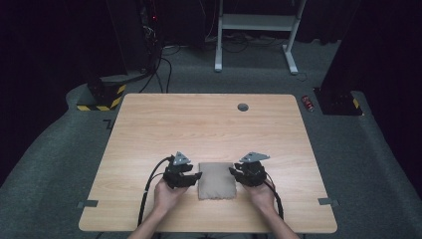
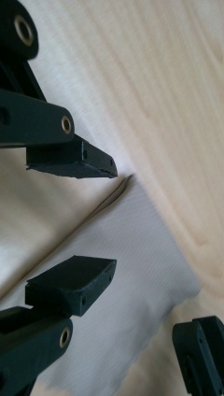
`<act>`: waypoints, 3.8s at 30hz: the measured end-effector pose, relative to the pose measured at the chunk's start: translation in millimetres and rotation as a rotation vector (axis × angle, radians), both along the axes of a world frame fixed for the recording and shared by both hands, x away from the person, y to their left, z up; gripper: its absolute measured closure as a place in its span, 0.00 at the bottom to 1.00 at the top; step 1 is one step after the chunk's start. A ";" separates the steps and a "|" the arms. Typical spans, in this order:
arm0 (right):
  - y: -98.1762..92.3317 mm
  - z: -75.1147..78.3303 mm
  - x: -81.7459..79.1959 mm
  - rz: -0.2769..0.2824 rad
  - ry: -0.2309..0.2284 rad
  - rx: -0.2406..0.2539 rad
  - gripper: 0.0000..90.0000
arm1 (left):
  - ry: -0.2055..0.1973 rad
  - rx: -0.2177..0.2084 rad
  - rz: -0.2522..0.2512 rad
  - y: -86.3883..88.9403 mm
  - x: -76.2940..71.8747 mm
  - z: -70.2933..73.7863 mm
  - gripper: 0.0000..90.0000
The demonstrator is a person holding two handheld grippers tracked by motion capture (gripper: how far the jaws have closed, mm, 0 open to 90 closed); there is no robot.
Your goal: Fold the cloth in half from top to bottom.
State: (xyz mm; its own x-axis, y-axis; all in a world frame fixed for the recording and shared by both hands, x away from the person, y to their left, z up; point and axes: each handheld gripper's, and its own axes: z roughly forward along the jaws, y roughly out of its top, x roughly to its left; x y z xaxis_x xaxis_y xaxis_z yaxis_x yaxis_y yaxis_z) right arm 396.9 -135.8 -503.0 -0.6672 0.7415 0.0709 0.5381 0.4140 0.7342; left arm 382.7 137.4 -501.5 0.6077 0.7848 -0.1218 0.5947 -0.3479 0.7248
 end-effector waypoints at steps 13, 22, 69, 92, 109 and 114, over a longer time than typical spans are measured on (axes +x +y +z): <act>12.7 -9.2 33.3 0.006 0.059 -0.052 0.89 | 0.000 0.082 0.048 -9.9 30.7 -13.1 0.63; 17.1 -7.6 39.5 0.029 0.049 -0.082 0.99 | 0.023 0.108 -0.054 -17.6 37.9 -8.8 0.97; 6.4 -1.2 56.6 -0.071 0.020 -0.047 0.80 | -0.009 0.048 0.025 -4.7 42.1 -1.0 0.55; -25.0 18.7 27.2 -0.073 -0.042 0.026 0.74 | -0.060 -0.068 0.058 28.5 12.3 10.0 0.48; -54.8 25.6 4.9 -0.116 -0.069 0.085 0.73 | -0.091 -0.132 0.119 60.0 -6.7 14.6 0.47; -63.0 24.3 0.2 -0.131 -0.064 0.091 0.72 | -0.090 -0.135 0.124 64.0 -11.8 13.4 0.47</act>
State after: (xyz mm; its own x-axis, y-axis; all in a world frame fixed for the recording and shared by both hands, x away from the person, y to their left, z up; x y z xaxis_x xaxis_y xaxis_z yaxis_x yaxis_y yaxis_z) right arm 397.2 -198.8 -478.7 -0.5707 0.8147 0.1024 0.5340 0.2735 0.8000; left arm 370.9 201.4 -488.1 0.5202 0.8348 -0.1803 0.5575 -0.1720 0.8122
